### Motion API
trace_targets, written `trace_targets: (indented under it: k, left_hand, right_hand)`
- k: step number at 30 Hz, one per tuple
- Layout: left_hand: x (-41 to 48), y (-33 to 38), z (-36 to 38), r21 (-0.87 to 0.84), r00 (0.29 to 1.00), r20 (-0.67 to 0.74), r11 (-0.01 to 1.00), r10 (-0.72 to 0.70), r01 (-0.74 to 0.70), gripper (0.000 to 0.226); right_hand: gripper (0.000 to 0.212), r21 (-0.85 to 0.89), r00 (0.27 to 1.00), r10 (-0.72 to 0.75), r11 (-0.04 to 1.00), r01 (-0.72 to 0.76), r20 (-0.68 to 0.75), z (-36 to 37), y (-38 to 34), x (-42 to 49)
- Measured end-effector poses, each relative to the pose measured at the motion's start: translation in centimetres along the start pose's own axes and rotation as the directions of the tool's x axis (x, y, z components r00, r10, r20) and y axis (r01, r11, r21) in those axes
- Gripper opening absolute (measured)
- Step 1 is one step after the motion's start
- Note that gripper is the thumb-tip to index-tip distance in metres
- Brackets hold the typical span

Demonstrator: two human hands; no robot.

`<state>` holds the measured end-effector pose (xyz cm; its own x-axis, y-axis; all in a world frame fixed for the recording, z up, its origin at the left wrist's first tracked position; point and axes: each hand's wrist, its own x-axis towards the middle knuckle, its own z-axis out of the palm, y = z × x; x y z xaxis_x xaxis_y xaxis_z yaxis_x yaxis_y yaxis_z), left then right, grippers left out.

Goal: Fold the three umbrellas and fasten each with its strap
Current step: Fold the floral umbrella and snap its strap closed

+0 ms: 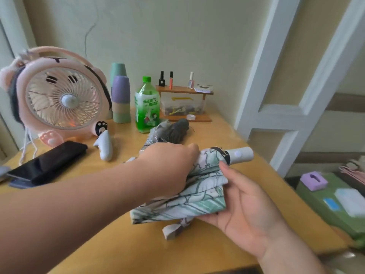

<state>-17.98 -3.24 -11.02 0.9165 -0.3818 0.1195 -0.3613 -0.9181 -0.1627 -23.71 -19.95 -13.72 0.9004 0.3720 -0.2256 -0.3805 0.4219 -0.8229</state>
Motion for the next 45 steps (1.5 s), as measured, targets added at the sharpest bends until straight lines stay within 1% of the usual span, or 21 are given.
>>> trace_targets:
  k: [2, 3, 4, 5, 6, 7, 8, 9, 10, 11, 13, 15, 19, 23, 25, 27, 31, 35, 38, 42, 45]
  left_hand:
    - [0.1, 0.1, 0.3, 0.0, 0.998, 0.066, 1.0, -0.009, 0.009, 0.032]
    - [0.0, 0.0, 0.4, -0.01, 0.996, 0.091, 1.0, -0.014, 0.015, 0.033]
    - [-0.1, -0.1, 0.3, -0.014, 0.994, 0.106, 1.0, -0.013, 0.015, 0.034]
    - [-0.2, -0.2, 0.1, -0.003, 0.993, 0.115, 1.0, -0.004, 0.004, 0.035]
    - [-0.4, -0.3, -0.3, 0.017, 0.992, 0.123, 1.0, 0.015, -0.017, 0.036]
    - [-0.5, -0.4, -0.7, 0.039, 0.991, 0.129, 0.998, 0.044, -0.05, 0.038]
    - [-0.7, -0.3, -1.2, 0.06, 0.989, 0.124, 0.994, 0.08, -0.088, 0.038]
    - [-0.8, 0.0, -1.8, 0.082, 0.988, 0.104, 0.989, 0.117, -0.126, 0.037]
    - [-0.9, 0.3, -2.4, 0.105, 0.985, 0.081, 0.982, 0.152, -0.16, 0.036]
    - [-0.9, 0.8, -2.8, 0.123, 0.982, 0.053, 0.975, 0.18, -0.185, 0.035]
    - [-0.7, 1.4, -3.7, 0.127, 0.981, -0.005, 0.973, 0.194, -0.192, 0.032]
    - [-0.3, 1.1, -4.9, 0.083, 0.989, 0.026, 0.985, 0.147, -0.149, 0.026]
    - [0.7, -2.2, -6.8, -0.312, 0.924, 0.356, 0.95, 0.141, -0.025, 0.038]
    - [0.6, -3.5, -6.6, -0.533, 0.775, 0.557, 0.844, 0.299, 0.057, 0.053]
    - [0.3, -3.3, -6.3, -0.471, 0.818, 0.513, 0.882, 0.261, 0.013, 0.063]
    - [0.0, -2.0, -6.0, -0.329, 0.899, 0.395, 0.943, 0.19, -0.055, 0.059]
    - [-0.5, 2.0, -5.1, 0.153, 0.98, 0.089, 0.97, 0.175, -0.187, 0.04]
    - [-0.1, 1.1, -4.9, 0.131, 0.993, 0.082, 0.987, 0.084, -0.094, 0.033]
    - [0.6, -0.5, -5.6, 0.04, 0.956, 0.279, 0.994, 0.086, -0.102, 0.041]
    - [1.1, -2.8, -6.0, -0.162, 0.831, 0.548, 0.987, 0.092, -0.003, 0.05]
    - [0.9, -2.3, -5.2, -0.108, 0.902, 0.425, 0.994, 0.071, -0.027, 0.049]
  right_hand:
    - [0.047, -0.122, 0.999, 0.027, 0.992, -0.03, -0.026, -0.2, -0.4, -0.7]
    - [0.047, -0.342, 0.996, -0.033, 0.94, 0.001, -0.087, -0.4, -0.8, -1.4]
    - [0.045, -0.64, 0.971, -0.169, 0.768, 0.022, -0.17, -1.2, -1.2, -2.0]
    - [0.039, -0.884, 0.883, -0.419, 0.468, 0.013, -0.209, -2.1, -2.0, -2.6]
    - [0.035, -0.99, 0.738, -0.667, 0.141, -0.014, -0.105, -2.6, -3.1, -3.2]
    - [0.033, -0.995, 0.624, -0.777, -0.1, 0.004, 0.081, -2.4, -4.5, -3.8]
    - [0.039, -0.963, 0.619, -0.745, -0.256, 0.078, 0.248, -1.9, -6.0, -3.9]
    - [0.054, -0.918, 0.706, -0.613, -0.37, 0.142, 0.356, -1.1, -7.1, -3.6]
    - [0.071, -0.893, 0.823, -0.433, -0.41, 0.185, 0.369, -0.6, -8.1, -2.8]
    - [0.078, -0.891, 0.912, -0.259, -0.411, 0.194, 0.318, 0.0, -8.9, -1.8]
    - [0.059, -0.909, 0.965, -0.038, -0.349, 0.229, 0.258, 0.8, -9.4, 0.2]
    - [0.037, -0.894, 0.955, -0.013, -0.355, 0.274, 0.297, 1.2, -9.6, 1.1]
    - [0.036, -0.603, 0.871, -0.082, -0.752, 0.265, 0.484, 2.1, -9.6, 1.2]
    - [0.045, -0.523, 0.836, -0.085, -0.813, 0.256, 0.542, 2.2, -8.1, 1.3]
    - [0.04, -0.603, 0.87, -0.082, -0.751, 0.267, 0.487, 2.2, -8.0, 0.9]
    - [0.039, -0.732, 0.942, -0.029, -0.637, 0.241, 0.335, 3.0, -8.6, 0.3]
    - [0.058, -0.816, 0.987, 0.101, -0.556, 0.16, 0.125, 3.8, -9.8, 1.8]
    - [0.039, -0.883, 0.985, 0.062, -0.438, 0.172, 0.161, 3.8, -9.3, 3.2]
    - [0.032, -0.832, 0.975, 0.024, -0.517, 0.2, 0.22, 4.2, -8.5, 3.3]
    - [0.021, -0.685, 0.929, -0.026, -0.684, 0.252, 0.368, 4.5, -7.2, 3.7]
    - [0.015, -0.62, 0.934, -0.027, -0.754, 0.215, 0.357, 4.6, -6.9, 4.1]
